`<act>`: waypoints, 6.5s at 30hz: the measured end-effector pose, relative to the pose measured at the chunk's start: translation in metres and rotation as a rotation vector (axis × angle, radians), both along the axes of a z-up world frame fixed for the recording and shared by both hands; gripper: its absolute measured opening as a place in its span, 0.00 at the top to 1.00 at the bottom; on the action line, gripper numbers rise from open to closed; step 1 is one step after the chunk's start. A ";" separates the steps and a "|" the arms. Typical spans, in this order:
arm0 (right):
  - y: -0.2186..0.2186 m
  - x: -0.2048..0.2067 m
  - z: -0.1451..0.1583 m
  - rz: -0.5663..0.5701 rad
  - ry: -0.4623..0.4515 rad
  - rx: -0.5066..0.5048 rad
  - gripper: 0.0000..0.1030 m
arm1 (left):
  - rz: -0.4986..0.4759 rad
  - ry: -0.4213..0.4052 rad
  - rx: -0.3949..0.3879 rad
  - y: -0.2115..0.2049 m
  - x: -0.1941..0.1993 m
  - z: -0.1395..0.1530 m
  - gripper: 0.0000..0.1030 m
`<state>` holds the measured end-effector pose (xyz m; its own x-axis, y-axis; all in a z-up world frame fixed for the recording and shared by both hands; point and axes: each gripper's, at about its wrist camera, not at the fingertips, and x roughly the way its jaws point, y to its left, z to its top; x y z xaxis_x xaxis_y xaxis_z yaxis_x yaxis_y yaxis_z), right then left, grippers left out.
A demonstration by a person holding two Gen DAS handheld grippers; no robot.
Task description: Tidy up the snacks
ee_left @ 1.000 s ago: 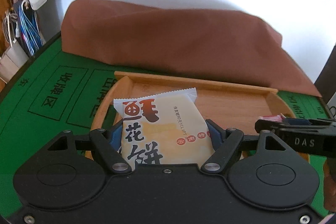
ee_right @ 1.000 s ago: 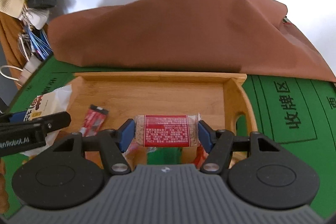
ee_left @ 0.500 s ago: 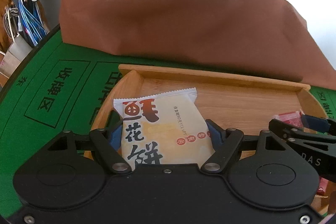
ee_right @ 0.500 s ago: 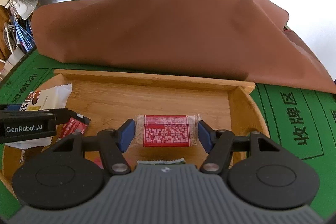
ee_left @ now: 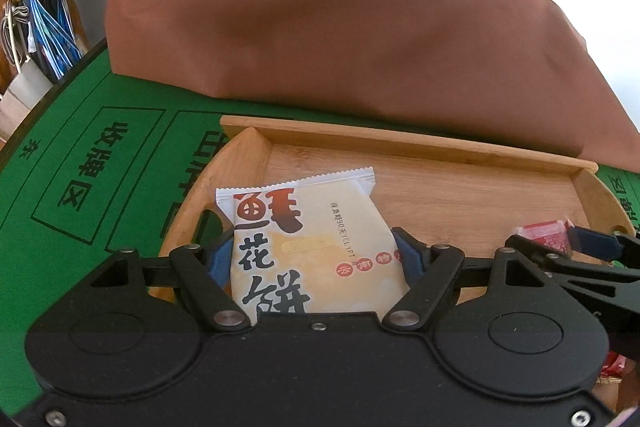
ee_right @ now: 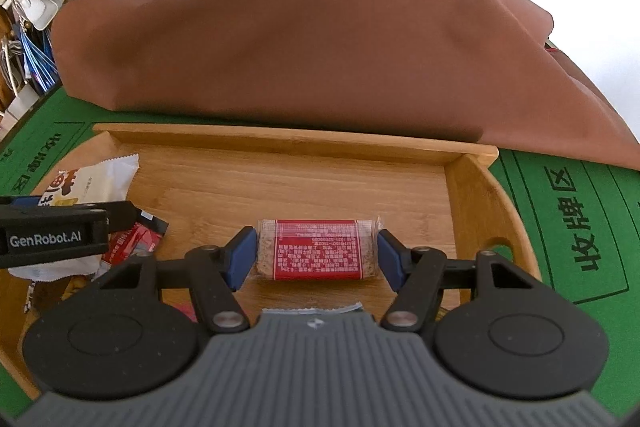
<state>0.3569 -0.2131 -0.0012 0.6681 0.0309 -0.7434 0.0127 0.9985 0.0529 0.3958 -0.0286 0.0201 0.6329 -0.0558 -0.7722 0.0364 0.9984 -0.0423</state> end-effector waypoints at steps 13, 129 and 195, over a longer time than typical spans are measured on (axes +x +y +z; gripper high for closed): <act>0.000 0.000 -0.002 0.003 -0.009 0.008 0.23 | 0.004 -0.031 0.001 -0.001 -0.008 0.005 0.15; 0.018 -0.236 0.014 0.388 -0.029 0.025 0.76 | -0.202 -0.101 0.028 -0.003 -0.284 -0.006 0.36; -0.003 -0.038 0.023 0.052 0.045 0.181 0.85 | -0.161 -0.126 0.030 -0.044 -0.132 0.003 0.35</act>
